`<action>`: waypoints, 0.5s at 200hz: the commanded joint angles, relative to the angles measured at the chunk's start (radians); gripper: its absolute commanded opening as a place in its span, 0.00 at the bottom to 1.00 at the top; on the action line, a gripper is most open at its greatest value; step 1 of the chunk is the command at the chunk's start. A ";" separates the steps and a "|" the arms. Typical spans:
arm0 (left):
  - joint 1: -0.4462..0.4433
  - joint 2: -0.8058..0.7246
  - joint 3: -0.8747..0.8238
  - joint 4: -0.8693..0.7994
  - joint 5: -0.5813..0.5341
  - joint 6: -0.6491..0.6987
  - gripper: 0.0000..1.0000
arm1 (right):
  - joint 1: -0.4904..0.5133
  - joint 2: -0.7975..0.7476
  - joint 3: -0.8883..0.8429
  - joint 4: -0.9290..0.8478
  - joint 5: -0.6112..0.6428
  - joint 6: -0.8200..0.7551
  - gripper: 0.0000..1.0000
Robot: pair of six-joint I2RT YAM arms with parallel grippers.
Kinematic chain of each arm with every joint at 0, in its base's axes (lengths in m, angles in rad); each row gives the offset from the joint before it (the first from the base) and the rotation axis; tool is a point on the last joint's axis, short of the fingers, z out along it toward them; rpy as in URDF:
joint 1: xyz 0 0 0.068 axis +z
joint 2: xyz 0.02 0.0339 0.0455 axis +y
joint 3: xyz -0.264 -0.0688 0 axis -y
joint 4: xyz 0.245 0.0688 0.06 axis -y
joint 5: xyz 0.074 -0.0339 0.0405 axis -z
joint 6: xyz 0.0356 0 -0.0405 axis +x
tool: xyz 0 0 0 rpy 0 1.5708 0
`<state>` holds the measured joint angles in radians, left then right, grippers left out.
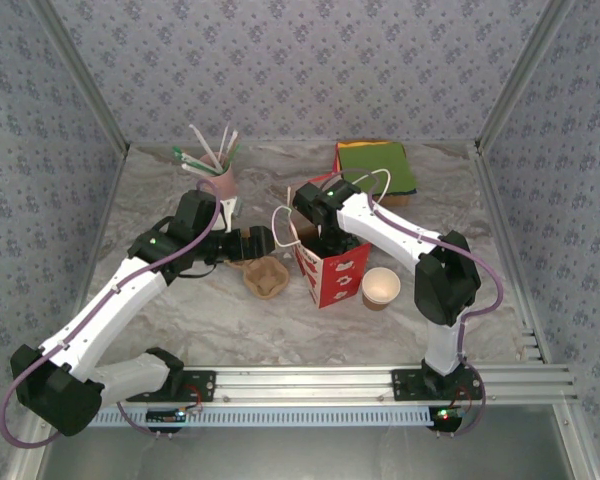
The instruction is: Pack the takeout coffee
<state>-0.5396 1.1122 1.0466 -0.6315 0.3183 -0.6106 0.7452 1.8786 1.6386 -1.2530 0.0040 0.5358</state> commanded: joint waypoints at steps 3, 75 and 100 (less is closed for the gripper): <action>-0.005 -0.020 0.015 0.008 0.004 0.012 1.00 | 0.008 0.001 -0.010 -0.027 0.016 0.021 0.83; -0.006 -0.022 0.013 0.006 0.001 0.011 1.00 | 0.011 -0.001 -0.010 -0.031 0.015 0.023 0.83; -0.006 -0.023 0.012 0.007 -0.001 0.010 1.00 | 0.013 -0.003 -0.008 -0.032 0.016 0.026 0.83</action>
<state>-0.5396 1.1122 1.0466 -0.6315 0.3183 -0.6106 0.7490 1.8786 1.6386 -1.2530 0.0040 0.5362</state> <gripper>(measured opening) 0.997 0.830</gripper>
